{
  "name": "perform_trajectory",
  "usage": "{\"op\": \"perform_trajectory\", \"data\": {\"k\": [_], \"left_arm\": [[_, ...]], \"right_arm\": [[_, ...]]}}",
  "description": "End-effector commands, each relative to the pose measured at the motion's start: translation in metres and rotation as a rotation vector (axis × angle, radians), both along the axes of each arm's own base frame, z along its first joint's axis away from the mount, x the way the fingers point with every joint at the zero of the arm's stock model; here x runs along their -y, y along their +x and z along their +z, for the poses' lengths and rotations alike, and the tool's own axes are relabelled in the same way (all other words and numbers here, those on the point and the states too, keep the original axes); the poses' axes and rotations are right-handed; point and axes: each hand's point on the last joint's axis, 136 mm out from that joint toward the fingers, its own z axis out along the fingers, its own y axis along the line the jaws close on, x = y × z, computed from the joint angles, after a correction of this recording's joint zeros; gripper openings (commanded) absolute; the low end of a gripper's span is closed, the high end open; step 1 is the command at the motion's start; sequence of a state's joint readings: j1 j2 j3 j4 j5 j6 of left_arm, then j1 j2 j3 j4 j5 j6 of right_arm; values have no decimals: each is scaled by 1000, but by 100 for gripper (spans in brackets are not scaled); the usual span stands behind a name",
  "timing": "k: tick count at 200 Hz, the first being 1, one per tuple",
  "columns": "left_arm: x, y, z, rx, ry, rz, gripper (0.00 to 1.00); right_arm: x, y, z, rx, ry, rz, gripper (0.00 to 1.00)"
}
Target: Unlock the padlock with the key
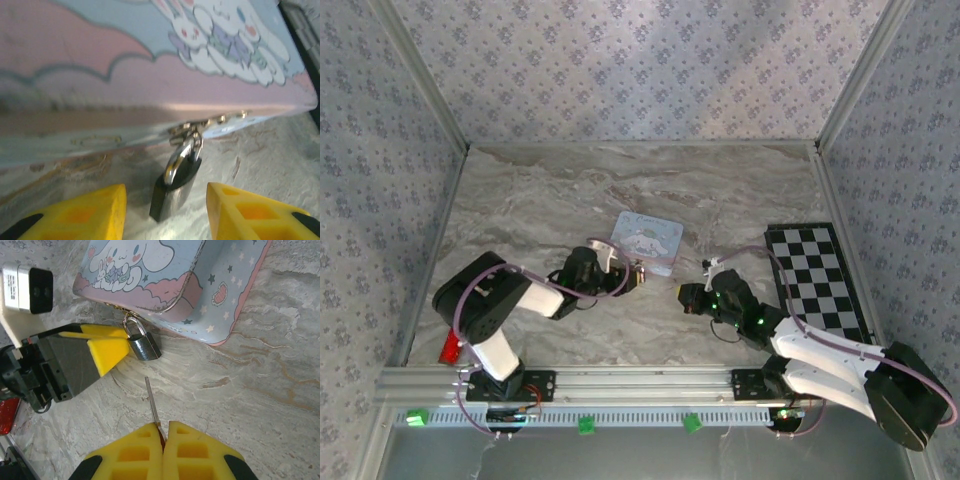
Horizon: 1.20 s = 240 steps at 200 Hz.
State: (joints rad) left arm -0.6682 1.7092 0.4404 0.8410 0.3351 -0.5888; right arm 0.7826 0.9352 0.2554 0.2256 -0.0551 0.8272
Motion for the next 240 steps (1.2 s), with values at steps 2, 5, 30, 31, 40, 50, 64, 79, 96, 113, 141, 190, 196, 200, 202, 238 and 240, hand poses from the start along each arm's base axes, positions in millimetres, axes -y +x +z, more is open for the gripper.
{"op": "perform_trajectory", "data": {"k": [2,5,30,31,40,50,64,79,96,113,141,190,196,200,202,238,240], "left_arm": [[10,12,10,31,-85,-11,46],[10,13,10,31,-88,-10,45],[15,13,6,30,-70,-27,45],[15,13,5,29,-69,-28,45],[17,13,5,21,-66,-34,45],[18,12,5,14,-72,-37,44],[19,12,4,7,-72,-42,43],[23,11,2,1,-76,-57,42],[30,10,1,-5,-80,-78,42],[34,9,-2,-12,-76,-87,41],[34,8,-3,-15,-70,-90,35],[33,11,-3,-22,-72,-66,22],[33,11,-3,-24,-74,-63,20],[33,11,-1,-22,-77,-61,18],[33,11,-1,-23,-79,-60,18],[35,11,7,-34,-97,-60,13],[35,10,8,-34,-99,-61,13]], "right_arm": [[-3,6,14,26,26,-22,0],[-3,6,14,27,25,-21,0],[-2,6,16,31,25,-25,0],[-2,6,17,32,25,-24,0],[-2,6,17,32,22,-25,0],[-1,6,17,33,18,-24,0],[-2,7,18,34,19,-23,0],[-2,7,18,35,21,-26,0],[-3,8,20,37,24,-25,0],[-4,8,20,38,26,-24,0],[-3,8,19,36,22,-26,0],[-4,8,19,34,20,-20,0],[-4,8,19,32,21,-19,0],[-4,8,18,30,20,-18,0],[-4,7,18,28,20,-18,0],[-9,5,12,4,24,-4,0],[-9,5,12,4,25,-3,0]]}}
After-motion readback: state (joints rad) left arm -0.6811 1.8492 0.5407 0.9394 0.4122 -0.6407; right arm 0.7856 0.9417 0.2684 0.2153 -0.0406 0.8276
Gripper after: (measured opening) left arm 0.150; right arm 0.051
